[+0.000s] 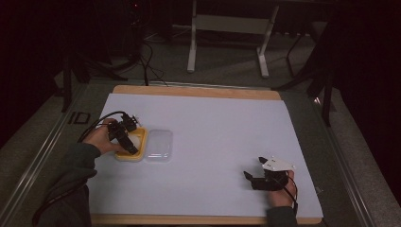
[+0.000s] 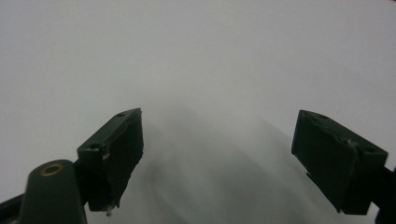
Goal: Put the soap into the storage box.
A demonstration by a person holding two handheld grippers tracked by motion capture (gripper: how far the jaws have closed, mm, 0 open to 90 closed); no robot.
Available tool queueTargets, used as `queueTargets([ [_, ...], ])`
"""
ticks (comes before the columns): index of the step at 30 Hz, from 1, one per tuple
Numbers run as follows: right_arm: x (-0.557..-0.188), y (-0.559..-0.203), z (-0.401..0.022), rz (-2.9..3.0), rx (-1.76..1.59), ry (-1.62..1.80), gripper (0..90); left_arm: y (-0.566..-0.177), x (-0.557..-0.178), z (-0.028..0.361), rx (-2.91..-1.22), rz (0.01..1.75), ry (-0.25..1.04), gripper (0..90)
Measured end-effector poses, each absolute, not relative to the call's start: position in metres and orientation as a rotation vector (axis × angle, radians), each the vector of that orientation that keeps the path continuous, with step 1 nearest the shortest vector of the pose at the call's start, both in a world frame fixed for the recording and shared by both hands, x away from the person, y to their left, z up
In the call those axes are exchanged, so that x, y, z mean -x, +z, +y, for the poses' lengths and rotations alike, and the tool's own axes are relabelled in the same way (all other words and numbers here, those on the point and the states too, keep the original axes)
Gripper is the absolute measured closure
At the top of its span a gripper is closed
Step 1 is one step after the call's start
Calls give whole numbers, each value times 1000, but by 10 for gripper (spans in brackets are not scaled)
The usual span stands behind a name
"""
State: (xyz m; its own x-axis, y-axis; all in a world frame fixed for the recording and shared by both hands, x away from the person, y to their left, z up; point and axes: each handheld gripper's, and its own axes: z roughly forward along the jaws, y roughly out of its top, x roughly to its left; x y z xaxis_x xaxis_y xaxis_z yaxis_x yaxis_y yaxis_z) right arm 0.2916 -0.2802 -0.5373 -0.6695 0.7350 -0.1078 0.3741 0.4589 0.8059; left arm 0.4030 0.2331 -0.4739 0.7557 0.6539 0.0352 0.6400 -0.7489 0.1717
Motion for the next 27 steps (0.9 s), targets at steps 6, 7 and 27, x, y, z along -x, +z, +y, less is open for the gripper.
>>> queueTargets([
  [6,-291,-537,-280,2268,-927,1090,164,-459,-398,236,-2753,1015,184,137],
  [7,-291,-537,-280,2268,-927,1090,164,-457,-397,236,-2746,1010,188,151],
  [27,-292,-537,-280,2269,-928,1093,164,-451,-359,190,-2641,779,293,385],
])
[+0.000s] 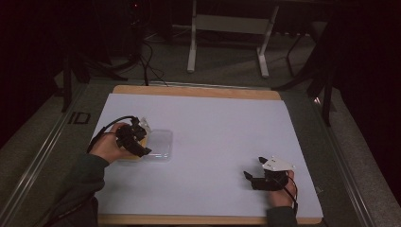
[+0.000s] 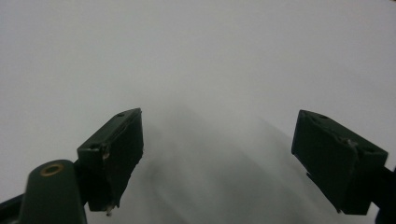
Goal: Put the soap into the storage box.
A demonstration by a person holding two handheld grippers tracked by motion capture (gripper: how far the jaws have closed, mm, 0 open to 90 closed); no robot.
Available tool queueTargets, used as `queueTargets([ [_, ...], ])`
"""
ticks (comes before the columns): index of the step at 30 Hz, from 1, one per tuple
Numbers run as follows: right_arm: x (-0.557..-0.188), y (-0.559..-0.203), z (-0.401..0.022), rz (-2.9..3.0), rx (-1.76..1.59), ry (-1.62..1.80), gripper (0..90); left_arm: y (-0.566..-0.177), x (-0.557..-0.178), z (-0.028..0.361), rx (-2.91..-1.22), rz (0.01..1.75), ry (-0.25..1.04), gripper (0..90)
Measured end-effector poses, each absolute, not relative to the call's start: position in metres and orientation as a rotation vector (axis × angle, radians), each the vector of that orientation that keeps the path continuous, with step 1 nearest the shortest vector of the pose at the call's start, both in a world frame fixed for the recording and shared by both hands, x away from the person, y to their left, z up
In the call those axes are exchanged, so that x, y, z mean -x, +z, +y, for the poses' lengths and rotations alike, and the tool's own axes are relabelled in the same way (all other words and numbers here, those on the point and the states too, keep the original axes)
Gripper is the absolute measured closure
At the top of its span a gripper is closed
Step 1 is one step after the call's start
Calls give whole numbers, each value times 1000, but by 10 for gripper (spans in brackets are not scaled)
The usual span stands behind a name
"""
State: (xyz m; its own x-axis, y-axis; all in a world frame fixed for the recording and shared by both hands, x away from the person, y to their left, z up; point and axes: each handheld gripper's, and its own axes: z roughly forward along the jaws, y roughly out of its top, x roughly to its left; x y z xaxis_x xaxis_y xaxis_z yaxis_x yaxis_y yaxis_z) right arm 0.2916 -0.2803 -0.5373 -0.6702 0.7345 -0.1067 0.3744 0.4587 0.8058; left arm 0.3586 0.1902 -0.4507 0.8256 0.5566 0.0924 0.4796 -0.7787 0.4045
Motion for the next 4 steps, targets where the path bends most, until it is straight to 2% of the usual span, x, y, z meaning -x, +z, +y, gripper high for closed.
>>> queueTargets([
  [4,-292,-537,-280,2269,-933,1093,164,-460,-340,180,-2560,723,315,385],
])
